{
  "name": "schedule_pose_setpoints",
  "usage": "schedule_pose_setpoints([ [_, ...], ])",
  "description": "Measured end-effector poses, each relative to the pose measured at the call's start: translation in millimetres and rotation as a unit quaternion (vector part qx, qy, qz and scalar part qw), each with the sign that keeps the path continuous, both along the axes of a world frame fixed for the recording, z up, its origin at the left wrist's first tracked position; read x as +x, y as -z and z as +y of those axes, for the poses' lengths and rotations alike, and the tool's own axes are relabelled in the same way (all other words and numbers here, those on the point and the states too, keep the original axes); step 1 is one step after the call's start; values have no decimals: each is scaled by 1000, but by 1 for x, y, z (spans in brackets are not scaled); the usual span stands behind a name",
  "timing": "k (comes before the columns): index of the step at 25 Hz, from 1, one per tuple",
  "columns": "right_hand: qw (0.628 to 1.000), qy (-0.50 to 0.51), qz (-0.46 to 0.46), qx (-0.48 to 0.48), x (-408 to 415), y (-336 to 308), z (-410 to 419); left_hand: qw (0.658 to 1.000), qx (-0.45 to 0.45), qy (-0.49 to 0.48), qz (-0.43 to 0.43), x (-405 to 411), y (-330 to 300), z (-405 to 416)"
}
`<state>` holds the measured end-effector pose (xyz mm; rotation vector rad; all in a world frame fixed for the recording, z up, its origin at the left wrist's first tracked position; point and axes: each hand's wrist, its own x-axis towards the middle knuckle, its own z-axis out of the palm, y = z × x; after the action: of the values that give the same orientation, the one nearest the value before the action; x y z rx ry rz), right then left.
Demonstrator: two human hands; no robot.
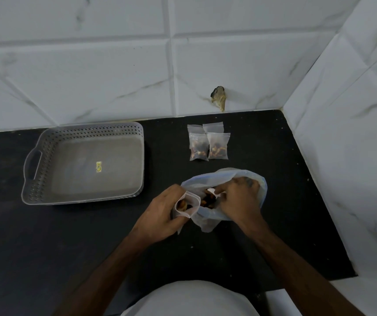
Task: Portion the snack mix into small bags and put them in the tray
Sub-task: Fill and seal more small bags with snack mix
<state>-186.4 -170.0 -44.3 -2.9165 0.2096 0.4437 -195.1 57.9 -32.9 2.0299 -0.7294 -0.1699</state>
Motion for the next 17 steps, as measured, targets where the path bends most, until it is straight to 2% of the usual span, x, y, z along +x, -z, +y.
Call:
schedule_pose_setpoints([
  [1, 1000, 15, 3, 2, -2, 1, 1, 1000, 2, 2, -4, 0, 0, 0],
  [3, 996, 60, 21, 62, 0, 0, -5, 1000, -2, 9, -11, 1, 0, -2],
  [7, 974, 98, 117, 167, 9, 18, -13, 1000, 9, 25, -11, 4, 1, -5],
  [8, 980, 114, 123, 104, 7, 30, -5, 999, 12, 30, -12, 4, 1, -5],
  [9, 973, 106, 189, 75, -7, 38, -11, 999, 14, 33, -14, 4, 2, -5],
  [10, 962, 172, 202, 55, -6, 46, -12, 999, 13, 35, -18, 3, 2, -5],
  [11, 982, 154, 109, 3, -8, 46, -9, 999, 9, 35, -23, 2, 1, -5],
  [12, 990, 120, 61, -45, -3, 40, -4, 999, 3, 36, -30, 1, -1, -6],
  [14, 990, 88, 50, 95, 5, 36, -5, 998, -7, 39, -43, -1, -3, -6],
  [15, 990, 84, 61, 98, 6, 27, -6, 998, -10, 42, -46, -1, -4, -6],
  [17, 993, 104, 49, 35, 3, 29, 0, 998, -5, 45, -52, 0, -6, -7],
])
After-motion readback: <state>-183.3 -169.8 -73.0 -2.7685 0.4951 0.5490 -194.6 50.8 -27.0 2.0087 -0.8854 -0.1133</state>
